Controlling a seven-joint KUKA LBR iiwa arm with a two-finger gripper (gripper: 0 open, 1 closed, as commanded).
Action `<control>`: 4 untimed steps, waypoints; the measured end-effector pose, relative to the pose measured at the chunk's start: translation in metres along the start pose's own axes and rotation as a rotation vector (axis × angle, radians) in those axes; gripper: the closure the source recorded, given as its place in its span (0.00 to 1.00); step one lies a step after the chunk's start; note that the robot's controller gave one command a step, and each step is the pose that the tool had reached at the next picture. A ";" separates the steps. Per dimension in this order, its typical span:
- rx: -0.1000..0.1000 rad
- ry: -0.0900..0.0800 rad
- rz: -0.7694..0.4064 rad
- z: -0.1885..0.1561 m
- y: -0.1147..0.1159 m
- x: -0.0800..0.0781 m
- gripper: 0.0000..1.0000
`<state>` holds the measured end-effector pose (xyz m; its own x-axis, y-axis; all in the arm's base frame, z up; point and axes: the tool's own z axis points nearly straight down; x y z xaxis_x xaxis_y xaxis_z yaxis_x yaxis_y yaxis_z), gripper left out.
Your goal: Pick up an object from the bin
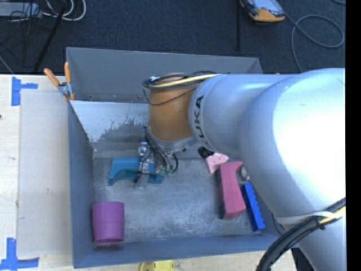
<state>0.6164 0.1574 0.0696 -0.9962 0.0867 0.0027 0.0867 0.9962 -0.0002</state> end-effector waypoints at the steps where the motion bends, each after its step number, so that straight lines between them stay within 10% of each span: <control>1: 0.000 0.000 0.000 -0.001 0.000 0.000 1.00; 4: 0.002 0.004 0.000 -0.036 -0.001 0.002 1.00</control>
Offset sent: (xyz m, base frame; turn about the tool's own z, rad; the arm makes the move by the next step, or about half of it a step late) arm 0.0001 0.0001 0.0574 0.0000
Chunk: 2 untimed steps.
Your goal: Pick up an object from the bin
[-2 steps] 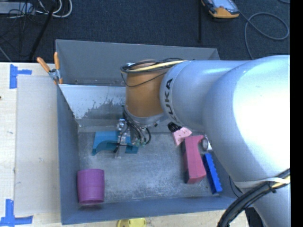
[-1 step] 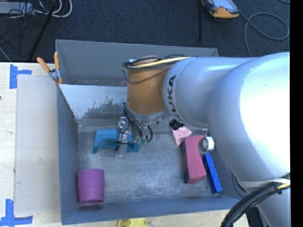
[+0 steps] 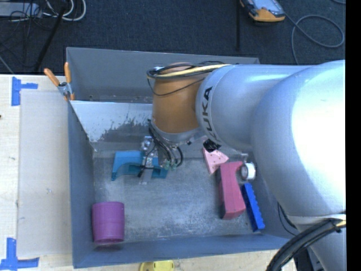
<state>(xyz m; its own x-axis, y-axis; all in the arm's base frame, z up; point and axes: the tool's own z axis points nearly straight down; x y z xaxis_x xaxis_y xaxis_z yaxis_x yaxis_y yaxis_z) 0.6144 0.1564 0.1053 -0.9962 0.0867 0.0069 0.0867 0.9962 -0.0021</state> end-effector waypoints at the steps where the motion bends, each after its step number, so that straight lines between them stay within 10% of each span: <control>1: -0.001 -0.002 0.000 -0.009 0.000 0.000 1.00; 2: 0.000 0.001 0.000 -0.018 0.000 0.001 1.00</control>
Offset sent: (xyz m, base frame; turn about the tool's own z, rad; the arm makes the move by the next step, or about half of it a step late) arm 0.0000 0.0001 0.0493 0.0000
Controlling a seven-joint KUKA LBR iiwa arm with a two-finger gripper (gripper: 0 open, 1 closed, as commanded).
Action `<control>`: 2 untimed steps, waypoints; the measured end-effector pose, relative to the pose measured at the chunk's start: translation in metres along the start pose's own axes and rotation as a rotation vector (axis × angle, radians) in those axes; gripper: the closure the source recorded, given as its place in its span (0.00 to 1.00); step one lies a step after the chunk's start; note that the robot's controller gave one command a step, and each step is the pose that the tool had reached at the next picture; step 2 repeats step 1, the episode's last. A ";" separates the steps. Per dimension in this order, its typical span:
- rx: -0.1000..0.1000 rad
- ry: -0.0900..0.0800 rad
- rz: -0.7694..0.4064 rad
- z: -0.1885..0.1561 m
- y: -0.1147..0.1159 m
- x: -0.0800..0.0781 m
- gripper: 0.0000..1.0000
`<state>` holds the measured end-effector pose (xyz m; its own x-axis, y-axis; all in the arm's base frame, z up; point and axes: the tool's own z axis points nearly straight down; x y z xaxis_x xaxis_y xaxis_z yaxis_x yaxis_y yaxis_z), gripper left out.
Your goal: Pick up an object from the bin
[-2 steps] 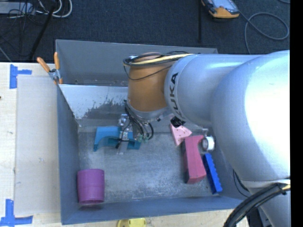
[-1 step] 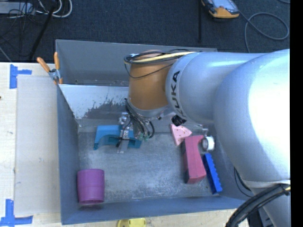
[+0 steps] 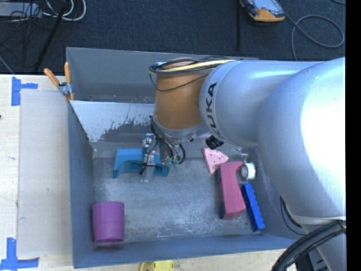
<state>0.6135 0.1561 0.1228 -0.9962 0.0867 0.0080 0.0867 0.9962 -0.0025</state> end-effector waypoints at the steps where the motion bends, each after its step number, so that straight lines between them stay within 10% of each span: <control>1: 0.000 0.000 0.000 -0.011 0.000 0.000 1.00; 2: 0.000 0.000 0.000 -0.011 0.000 0.000 1.00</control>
Offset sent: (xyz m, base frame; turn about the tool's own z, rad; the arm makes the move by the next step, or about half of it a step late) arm 0.0000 0.0001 0.0069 0.0000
